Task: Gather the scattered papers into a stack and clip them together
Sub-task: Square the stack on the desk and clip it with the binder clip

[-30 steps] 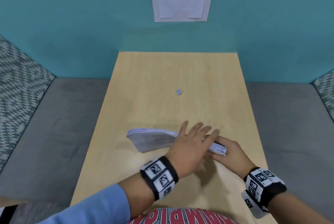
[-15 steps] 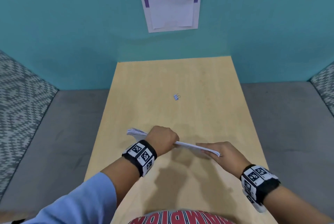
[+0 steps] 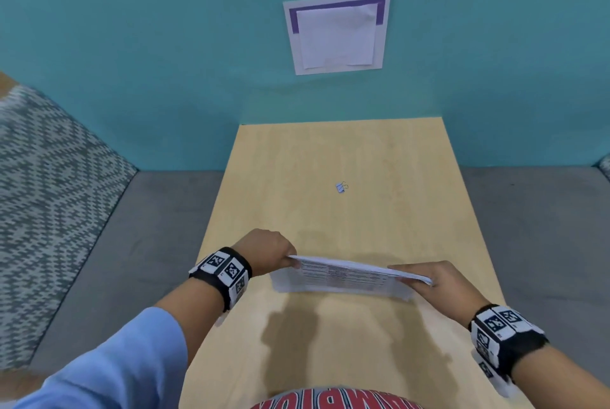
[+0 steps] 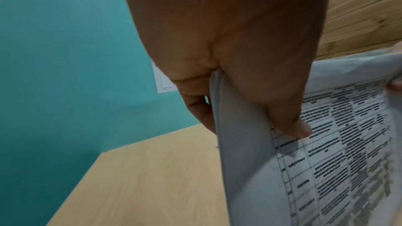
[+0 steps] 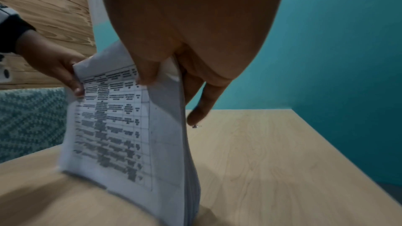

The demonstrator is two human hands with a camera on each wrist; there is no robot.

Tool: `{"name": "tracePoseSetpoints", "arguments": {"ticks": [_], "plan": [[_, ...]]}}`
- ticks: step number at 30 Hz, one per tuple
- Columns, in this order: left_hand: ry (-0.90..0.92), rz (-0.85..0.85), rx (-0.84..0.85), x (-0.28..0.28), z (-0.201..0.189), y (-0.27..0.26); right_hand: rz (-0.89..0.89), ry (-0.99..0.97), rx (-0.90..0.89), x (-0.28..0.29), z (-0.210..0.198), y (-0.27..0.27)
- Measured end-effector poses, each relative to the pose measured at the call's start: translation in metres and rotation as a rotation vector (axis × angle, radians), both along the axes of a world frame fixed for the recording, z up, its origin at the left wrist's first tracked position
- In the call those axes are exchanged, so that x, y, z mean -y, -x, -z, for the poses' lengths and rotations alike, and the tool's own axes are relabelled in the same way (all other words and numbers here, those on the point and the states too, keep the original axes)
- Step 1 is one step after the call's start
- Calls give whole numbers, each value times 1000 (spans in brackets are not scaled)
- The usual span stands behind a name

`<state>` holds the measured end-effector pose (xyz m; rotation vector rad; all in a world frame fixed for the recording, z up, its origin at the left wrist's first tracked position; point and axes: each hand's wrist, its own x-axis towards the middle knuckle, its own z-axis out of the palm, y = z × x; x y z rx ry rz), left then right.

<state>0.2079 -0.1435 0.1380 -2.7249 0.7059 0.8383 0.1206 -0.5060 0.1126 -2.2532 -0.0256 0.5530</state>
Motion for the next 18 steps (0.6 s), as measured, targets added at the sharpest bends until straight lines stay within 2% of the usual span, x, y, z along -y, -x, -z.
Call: {"name": "tracePoseSetpoints", "arguments": {"ticks": [2,5,7,9,12,15,18], "plan": [[-24,55,18,7,-9,5,-46,179,-21,7,-4,-6],[-53,119,31,17,-26,10,-195,588,-78,3,-22,-15],[-57,148,23,25,-36,14,-281,739,-37,-15,-39,-16],[-65,182,24,36,-49,18,-332,689,42,-49,-54,-15],[-83,241,40,60,-66,27,-408,486,181,-111,-69,-12],[-111,271,106,77,-77,37,-357,441,151,-148,-67,-15],[-128,289,152,80,-86,41,-336,450,81,-149,-57,-17]]}}
